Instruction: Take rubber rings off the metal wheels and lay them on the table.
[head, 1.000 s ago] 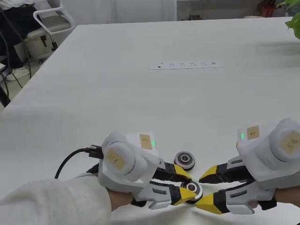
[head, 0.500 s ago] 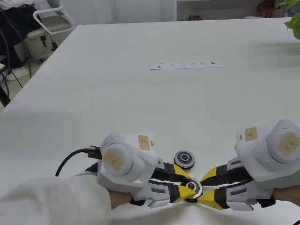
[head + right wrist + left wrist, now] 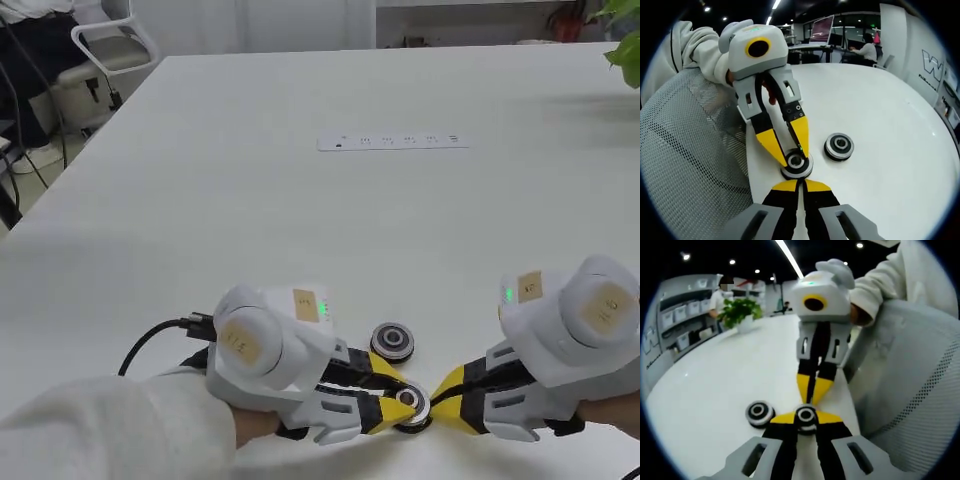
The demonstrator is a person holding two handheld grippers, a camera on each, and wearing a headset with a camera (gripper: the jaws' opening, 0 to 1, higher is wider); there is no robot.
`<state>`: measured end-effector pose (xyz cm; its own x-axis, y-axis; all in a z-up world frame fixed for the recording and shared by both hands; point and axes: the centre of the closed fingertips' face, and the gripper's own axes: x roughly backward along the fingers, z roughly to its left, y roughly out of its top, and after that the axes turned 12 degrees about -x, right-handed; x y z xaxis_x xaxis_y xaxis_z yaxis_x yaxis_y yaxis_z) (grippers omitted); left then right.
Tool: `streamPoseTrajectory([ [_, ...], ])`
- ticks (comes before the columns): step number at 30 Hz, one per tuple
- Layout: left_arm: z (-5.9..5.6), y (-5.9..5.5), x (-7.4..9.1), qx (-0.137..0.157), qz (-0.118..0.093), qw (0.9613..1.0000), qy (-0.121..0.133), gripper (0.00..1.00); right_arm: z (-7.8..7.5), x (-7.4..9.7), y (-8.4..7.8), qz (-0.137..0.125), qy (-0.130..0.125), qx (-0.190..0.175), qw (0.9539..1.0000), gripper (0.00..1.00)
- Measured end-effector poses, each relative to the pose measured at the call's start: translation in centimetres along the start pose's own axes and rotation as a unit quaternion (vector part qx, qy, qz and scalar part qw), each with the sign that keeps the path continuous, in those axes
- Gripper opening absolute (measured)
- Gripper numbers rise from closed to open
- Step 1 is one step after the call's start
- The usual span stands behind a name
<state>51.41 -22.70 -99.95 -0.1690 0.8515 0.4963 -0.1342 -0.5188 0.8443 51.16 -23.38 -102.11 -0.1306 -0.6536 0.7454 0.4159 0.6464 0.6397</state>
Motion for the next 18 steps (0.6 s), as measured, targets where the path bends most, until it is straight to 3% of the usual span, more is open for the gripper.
streamPoseTrajectory([
  [5,0.1,-0.1,0.1,0.003,0.001,1.0000,0.002,0.14,-0.8,0.4,0.4,-0.017,-0.005,-0.058,0.9981,0.00],
  [9,0.1,-0.1,0.1,0.003,0.001,1.0000,0.003,0.14,-0.8,0.5,0.5,-0.029,0.006,-0.115,0.9930,0.00],
  [13,0.1,-0.1,0.1,0.006,-0.002,1.0000,0.003,0.14,-0.8,0.7,0.5,-0.045,0.031,-0.201,0.9780,0.00],
  [14,0.1,-0.1,0.1,0.007,-0.004,1.0000,0.003,0.14,-0.8,0.8,0.6,-0.053,0.036,-0.209,0.9758,0.00],
  [15,0.1,-0.1,0.1,0.009,-0.006,0.9999,0.003,0.14,-0.6,0.9,1.0,-0.069,0.047,-0.232,0.9692,0.00],
  [16,0.1,-0.1,0.1,0.010,-0.007,0.9999,0.003,0.14,-0.5,1.0,1.2,-0.076,0.052,-0.242,0.9660,0.00],
  [18,0.1,-0.2,0.2,0.011,-0.011,0.9999,0.003,0.14,-0.5,1.3,1.3,-0.081,0.068,-0.278,0.9546,0.00],
])
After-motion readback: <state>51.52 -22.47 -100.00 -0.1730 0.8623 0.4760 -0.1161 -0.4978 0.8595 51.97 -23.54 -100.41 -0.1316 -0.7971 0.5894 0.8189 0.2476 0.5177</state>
